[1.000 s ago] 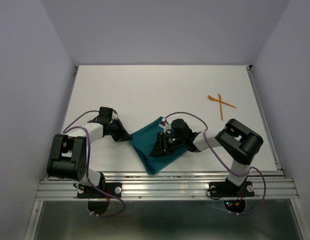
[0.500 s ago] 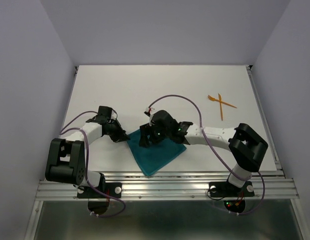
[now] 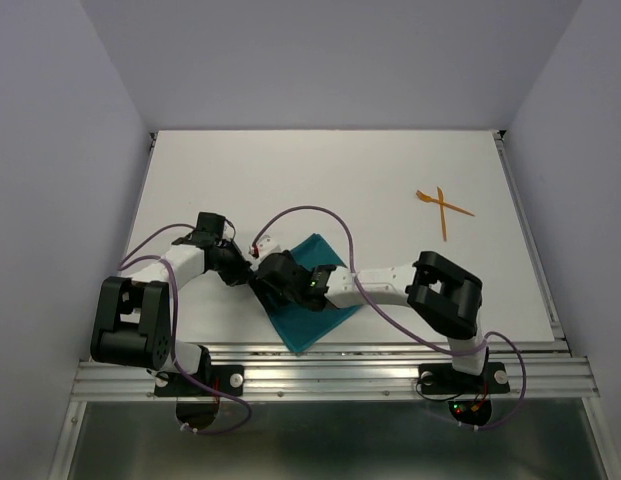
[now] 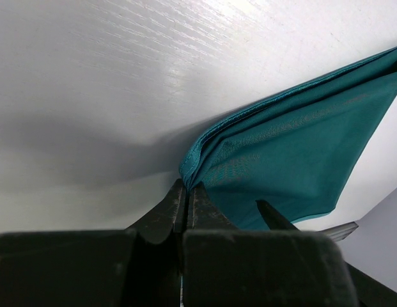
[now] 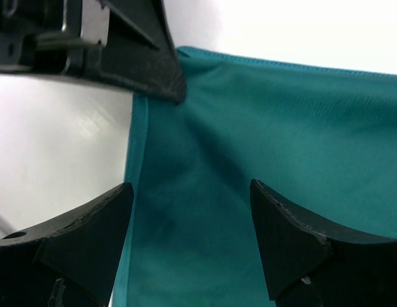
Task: Fold the napkin into a case and place the utensils inside
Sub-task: Fold the lower triangle-folded napkin at the center of the board.
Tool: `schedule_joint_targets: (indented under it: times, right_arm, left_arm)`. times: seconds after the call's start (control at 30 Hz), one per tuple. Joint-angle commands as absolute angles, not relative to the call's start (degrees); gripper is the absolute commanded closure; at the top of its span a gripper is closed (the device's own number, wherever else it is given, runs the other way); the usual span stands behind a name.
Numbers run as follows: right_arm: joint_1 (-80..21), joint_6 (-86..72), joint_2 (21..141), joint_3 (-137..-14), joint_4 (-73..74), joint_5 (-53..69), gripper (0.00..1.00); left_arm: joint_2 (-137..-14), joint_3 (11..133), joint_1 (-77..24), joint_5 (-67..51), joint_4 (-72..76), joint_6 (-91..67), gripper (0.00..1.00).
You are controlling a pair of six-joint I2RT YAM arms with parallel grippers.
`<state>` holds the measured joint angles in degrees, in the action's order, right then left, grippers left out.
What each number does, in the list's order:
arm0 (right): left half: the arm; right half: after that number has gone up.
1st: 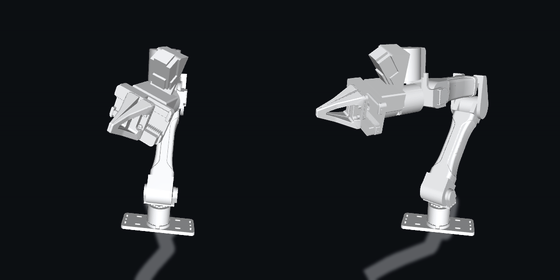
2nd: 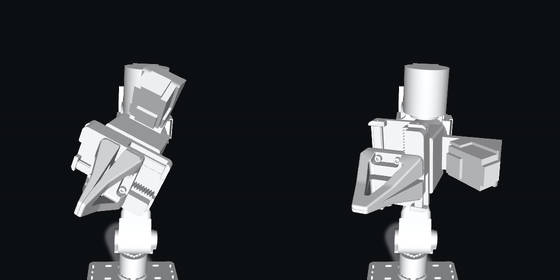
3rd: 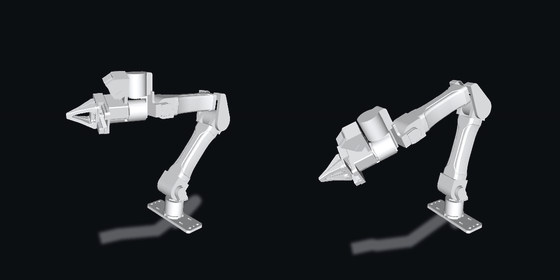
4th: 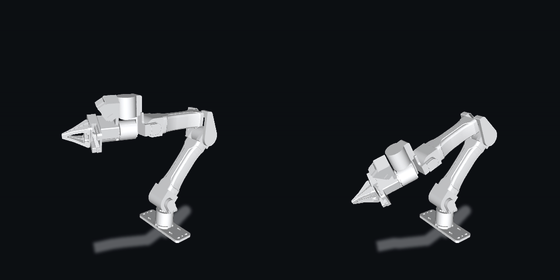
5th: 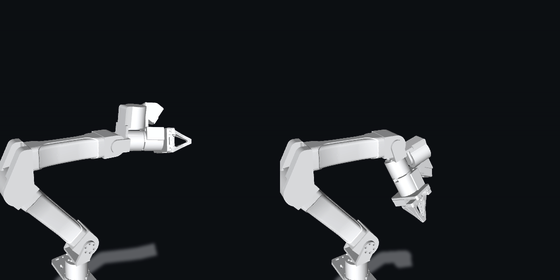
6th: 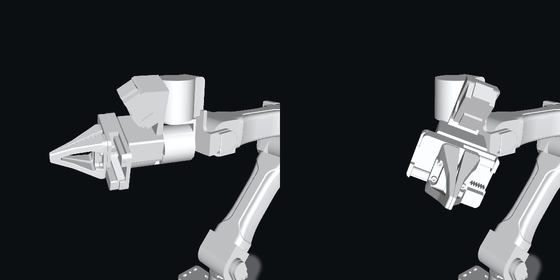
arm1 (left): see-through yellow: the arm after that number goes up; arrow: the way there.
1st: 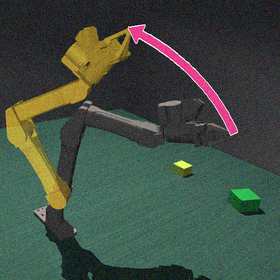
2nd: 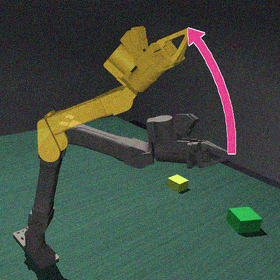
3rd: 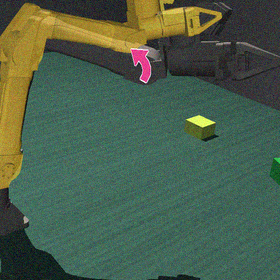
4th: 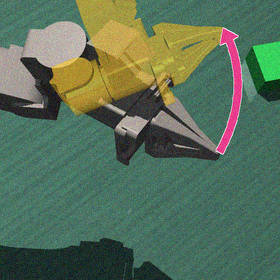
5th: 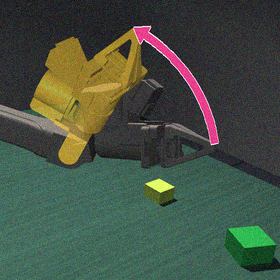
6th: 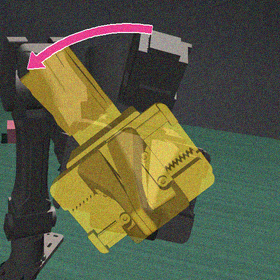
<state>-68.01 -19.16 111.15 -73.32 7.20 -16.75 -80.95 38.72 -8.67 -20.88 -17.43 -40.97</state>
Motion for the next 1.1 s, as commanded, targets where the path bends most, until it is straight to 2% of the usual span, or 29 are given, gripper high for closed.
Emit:
schedule_joint_targets:
  times: [0.0, 0.77, 1.07]
  right_arm:
    - [-69.5, -16.6, 113.5, -77.0, 3.7, -22.9, 0.21]
    - [-71.3, -13.9, 118.2, -83.0, 2.3, -26.2, 0.22]
    - [-72.3, -12.5, 122.4, -84.7, 1.5, -32.2, 0.27]
  left_arm:
    - [-79.6, 40.7, -9.1, -20.3, -18.4, -41.1, 1.0]
    - [-79.7, 40.3, -9.1, -20.1, -18.0, -41.6, 1.0]
    - [-79.4, 40.0, -9.1, -20.3, -17.8, -41.7, 1.0]
